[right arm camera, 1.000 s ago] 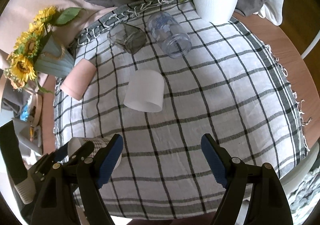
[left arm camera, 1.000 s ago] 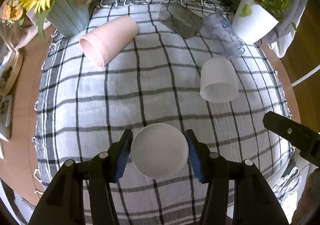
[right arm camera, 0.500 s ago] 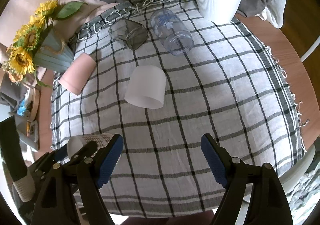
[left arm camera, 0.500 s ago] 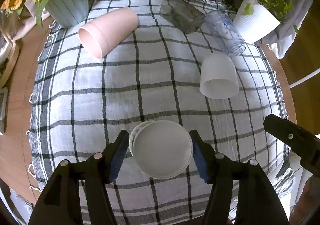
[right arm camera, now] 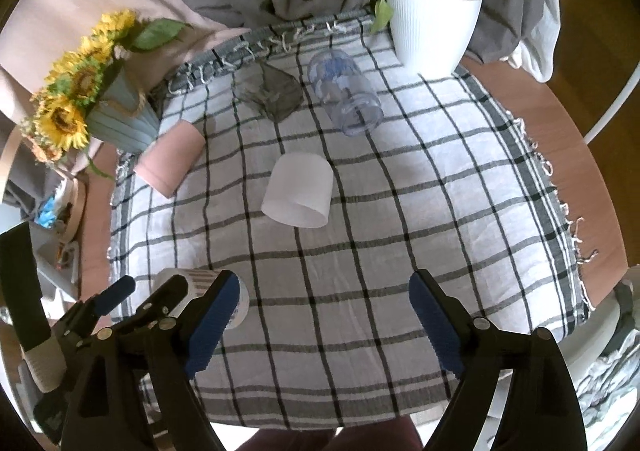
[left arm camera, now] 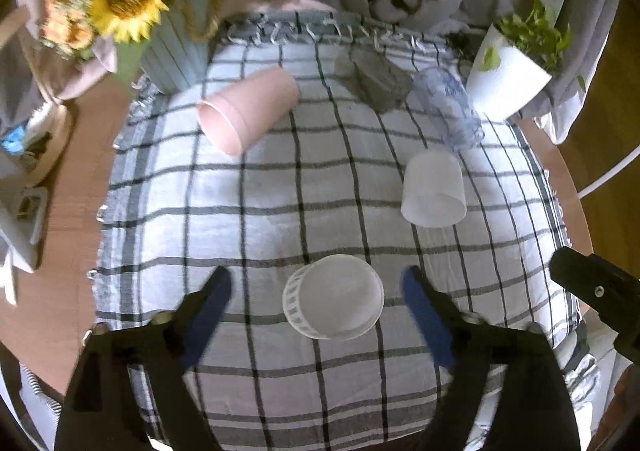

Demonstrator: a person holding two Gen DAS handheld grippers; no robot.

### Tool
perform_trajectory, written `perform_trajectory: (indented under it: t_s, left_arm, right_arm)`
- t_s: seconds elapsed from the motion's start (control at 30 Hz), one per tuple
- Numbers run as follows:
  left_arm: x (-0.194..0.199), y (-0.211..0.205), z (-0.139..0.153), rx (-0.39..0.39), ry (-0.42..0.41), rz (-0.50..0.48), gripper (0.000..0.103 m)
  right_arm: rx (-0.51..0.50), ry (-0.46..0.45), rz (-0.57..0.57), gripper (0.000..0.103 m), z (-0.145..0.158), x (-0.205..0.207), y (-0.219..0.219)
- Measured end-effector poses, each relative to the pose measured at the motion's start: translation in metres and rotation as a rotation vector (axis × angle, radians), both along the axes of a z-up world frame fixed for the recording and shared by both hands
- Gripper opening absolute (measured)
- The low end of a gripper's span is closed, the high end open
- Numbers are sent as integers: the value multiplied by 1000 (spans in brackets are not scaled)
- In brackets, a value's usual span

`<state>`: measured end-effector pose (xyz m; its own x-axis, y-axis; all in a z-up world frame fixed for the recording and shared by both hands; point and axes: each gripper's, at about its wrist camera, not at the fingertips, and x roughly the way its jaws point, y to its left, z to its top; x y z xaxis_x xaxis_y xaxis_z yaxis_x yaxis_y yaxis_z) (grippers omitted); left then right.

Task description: Flip cup upside down

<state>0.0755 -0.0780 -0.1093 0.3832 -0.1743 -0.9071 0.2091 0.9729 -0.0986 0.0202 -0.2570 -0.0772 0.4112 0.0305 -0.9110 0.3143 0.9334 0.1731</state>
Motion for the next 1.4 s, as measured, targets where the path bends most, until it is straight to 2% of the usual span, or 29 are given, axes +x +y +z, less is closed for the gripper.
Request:
perform_trajectory:
  t_s: [0.23, 0.3, 0.5, 0.77, 0.93, 1.07, 1.4]
  left_arm:
    - [-28, 14, 33, 11, -110, 46, 94]
    - [-36, 19, 39, 12, -128, 63, 102]
    - [-61, 31, 60, 38, -206, 128, 103]
    - [-93, 51, 72, 92, -278, 224, 103]
    - [-110, 57, 76, 134, -313, 249, 103]
    - [-121, 60, 78, 95, -296, 235, 103]
    - [-129, 66, 88, 105, -338, 271, 103]
  right_arm:
    - [-22, -85, 21, 90, 31, -24, 8]
    - [-25, -108, 32, 90, 38, -30, 11]
    - [-58, -200, 45, 94, 61, -54, 21]
    - [-114, -295, 18, 94, 73, -84, 28]
    - [-131, -307, 62, 96, 70, -95, 39]
    - [-119, -316, 87, 99, 71, -100, 43]
    - [-119, -323, 105, 102, 71, -105, 53]
